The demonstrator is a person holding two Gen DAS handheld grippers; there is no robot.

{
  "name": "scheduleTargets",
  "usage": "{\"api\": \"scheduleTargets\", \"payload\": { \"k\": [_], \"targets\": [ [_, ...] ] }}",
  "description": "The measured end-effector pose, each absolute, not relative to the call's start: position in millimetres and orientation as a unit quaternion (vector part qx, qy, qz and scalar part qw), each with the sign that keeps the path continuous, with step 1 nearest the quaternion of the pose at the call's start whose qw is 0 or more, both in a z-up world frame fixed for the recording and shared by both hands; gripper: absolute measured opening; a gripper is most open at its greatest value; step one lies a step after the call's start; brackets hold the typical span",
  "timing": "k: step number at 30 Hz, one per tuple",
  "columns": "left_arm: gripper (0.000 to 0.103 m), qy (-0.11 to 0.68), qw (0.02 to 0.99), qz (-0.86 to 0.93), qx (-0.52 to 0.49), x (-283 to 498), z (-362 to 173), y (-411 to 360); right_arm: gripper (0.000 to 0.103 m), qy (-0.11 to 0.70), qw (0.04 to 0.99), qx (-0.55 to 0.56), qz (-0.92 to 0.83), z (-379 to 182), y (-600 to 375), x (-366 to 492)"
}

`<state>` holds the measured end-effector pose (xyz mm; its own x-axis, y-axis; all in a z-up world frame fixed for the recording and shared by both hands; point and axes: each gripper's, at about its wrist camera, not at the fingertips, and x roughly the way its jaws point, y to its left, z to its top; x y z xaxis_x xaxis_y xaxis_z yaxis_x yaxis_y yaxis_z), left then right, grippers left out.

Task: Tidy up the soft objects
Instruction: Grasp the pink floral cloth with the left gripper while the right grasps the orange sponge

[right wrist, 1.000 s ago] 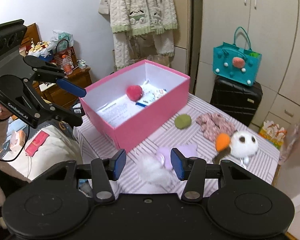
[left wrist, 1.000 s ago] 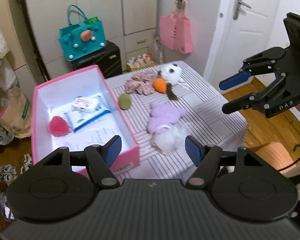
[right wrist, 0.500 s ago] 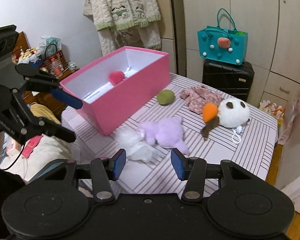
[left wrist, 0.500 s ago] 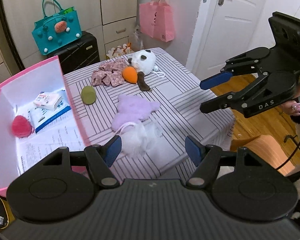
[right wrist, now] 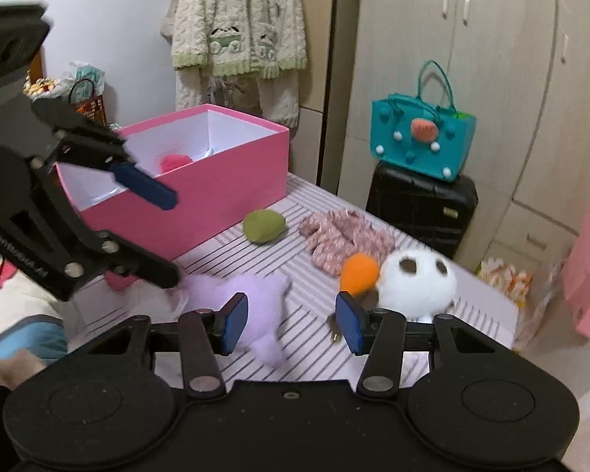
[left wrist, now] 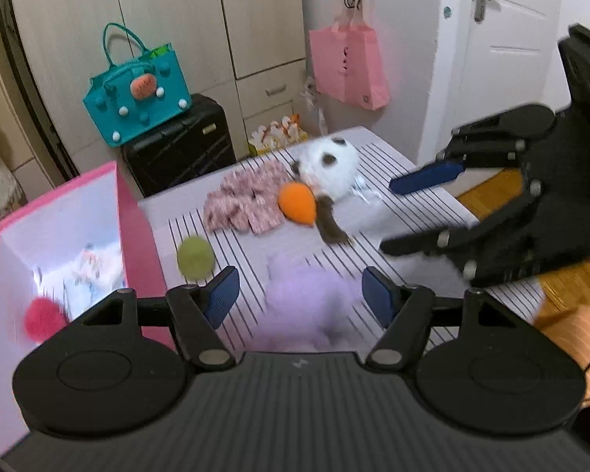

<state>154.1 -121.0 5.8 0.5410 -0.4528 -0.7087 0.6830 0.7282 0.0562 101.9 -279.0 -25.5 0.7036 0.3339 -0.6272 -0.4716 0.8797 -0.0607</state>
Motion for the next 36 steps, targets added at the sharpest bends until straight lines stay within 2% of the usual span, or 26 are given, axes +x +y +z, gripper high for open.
{"api": "scheduleTargets", "payload": {
  "k": [7,15,18,23,36],
  "targets": [
    [0.061,0.363,0.857,-0.321,0.174,213.8,0.0,-154.5,0.054,0.297,0.921,-0.132,0.214,-52.2,-274.5,148.8],
    [0.061,0.390,0.855,-0.299,0.162,276.1,-16.0,-180.9,0.050,0.300,0.924,-0.143,0.188,-80.4,-271.9,184.9],
    [0.061,0.383,0.858,-0.297,0.170,288.9,-23.8,-188.9,0.046,0.302,0.923,-0.146,0.186,-85.8,-270.7,191.2],
    [0.061,0.385,0.860,-0.288,0.173,306.9,-38.0,-199.0,0.046,0.308,0.924,-0.156,0.164,-95.0,-270.1,196.2],
    [0.062,0.446,0.834,-0.272,0.179,342.3,-72.6,-213.8,0.047,0.304,0.931,-0.140,0.145,-102.7,-278.2,193.7]
  ]
}}
